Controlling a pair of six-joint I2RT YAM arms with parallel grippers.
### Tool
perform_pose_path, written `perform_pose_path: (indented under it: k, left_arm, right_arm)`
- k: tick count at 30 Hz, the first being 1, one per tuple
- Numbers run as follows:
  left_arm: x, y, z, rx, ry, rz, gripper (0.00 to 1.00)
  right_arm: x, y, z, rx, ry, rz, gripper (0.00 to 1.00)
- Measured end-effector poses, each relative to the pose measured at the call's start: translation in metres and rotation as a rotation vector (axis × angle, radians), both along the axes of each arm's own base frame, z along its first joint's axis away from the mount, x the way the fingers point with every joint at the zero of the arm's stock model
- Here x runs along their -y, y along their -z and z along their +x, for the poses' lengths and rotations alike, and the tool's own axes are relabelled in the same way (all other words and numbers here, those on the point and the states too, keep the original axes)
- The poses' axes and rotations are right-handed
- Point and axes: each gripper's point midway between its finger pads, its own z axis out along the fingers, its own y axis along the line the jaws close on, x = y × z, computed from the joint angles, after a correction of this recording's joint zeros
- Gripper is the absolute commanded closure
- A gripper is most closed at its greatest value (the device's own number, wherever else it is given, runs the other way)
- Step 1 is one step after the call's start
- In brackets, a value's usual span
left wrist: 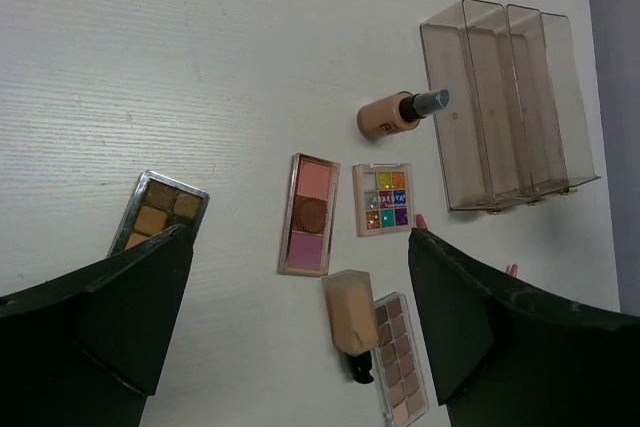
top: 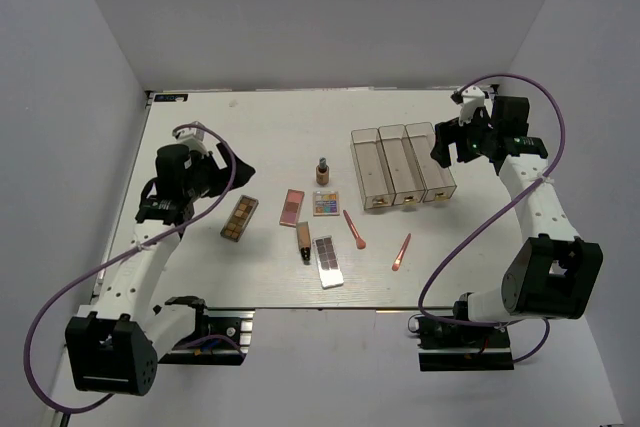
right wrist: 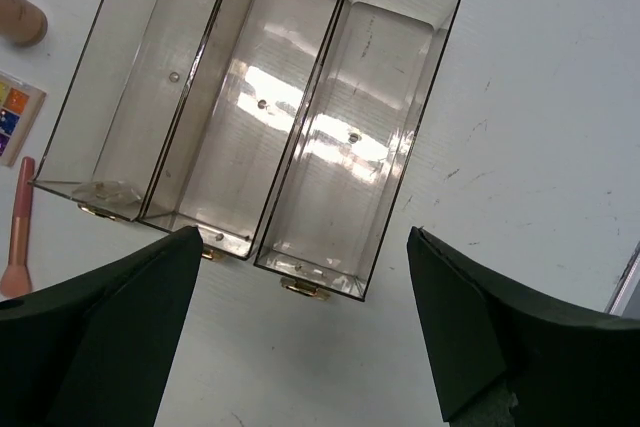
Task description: Organize the makeup
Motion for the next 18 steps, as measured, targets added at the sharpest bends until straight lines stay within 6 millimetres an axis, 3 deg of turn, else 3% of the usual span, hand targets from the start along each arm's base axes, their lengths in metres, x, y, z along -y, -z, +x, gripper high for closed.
perform_pose_path:
  k: [9, 15, 18]
  left_arm:
    - [0.007, 0.006, 0.006, -0.010, 0.033, -0.017, 0.02]
    - [0.009, 0.012, 0.007, -0.031, 0.044, -0.019, 0.02]
    - [0.012, 0.016, 0.007, -0.045, 0.053, -0.021, 0.10]
  right_arm:
    - [-0.003, 0.000, -0.001, 0.030, -0.082, -0.039, 0.11]
    - [-0.008, 0.009, -0.013, 0.019, -0.191, -0.090, 0.11]
    - [-0.009, 0.015, -0.019, 0.007, -0.215, -0.105, 0.11]
